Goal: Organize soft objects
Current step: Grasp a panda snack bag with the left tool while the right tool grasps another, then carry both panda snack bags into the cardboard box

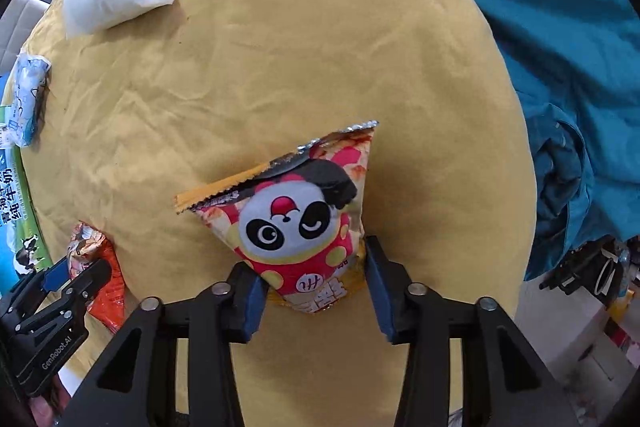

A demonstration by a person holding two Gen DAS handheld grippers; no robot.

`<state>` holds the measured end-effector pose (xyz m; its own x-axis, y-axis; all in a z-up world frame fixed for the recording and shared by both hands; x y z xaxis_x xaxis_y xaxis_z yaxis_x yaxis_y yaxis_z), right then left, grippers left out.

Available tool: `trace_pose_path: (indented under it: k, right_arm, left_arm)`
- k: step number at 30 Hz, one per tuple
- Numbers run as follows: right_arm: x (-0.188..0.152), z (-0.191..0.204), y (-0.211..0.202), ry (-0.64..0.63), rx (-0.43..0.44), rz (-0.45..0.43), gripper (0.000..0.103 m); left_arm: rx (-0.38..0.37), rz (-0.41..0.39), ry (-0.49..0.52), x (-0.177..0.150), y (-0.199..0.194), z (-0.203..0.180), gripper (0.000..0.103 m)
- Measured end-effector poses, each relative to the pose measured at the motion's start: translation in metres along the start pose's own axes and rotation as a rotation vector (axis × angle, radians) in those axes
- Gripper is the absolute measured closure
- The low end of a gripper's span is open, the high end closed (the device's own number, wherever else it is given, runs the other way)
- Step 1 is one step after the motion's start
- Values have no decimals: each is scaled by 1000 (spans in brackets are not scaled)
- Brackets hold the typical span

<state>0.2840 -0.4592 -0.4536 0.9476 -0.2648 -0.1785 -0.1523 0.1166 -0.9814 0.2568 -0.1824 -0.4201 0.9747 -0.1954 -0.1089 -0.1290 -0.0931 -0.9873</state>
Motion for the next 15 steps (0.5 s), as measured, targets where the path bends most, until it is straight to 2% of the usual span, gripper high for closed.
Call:
trace_pose_path:
  k: [1, 6, 15]
  right_arm:
    - [-2, 1, -1, 0, 5, -2, 64]
    - [-13, 12, -23, -6, 40, -44, 65]
    - [-41, 60, -94, -32, 146, -138, 66]
  left_arm:
    - [-1, -6, 2, -5, -1, -1, 60]
    - [-13, -48, 11, -12, -26, -5, 60]
    - [-20, -205, 16, -37, -113, 7, 60]
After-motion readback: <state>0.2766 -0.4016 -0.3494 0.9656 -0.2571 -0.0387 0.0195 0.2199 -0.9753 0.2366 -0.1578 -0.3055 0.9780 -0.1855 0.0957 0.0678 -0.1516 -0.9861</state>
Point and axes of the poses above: each gripper's, at about its wrist camera, not at the fingertips, and y roughly the way its jaws point, z to its left, x to its top, the point moved 2 cm from there along y, roughly the way its jaws point, and after that the axes turned 2 degrees about y, right-handed, at the moved point
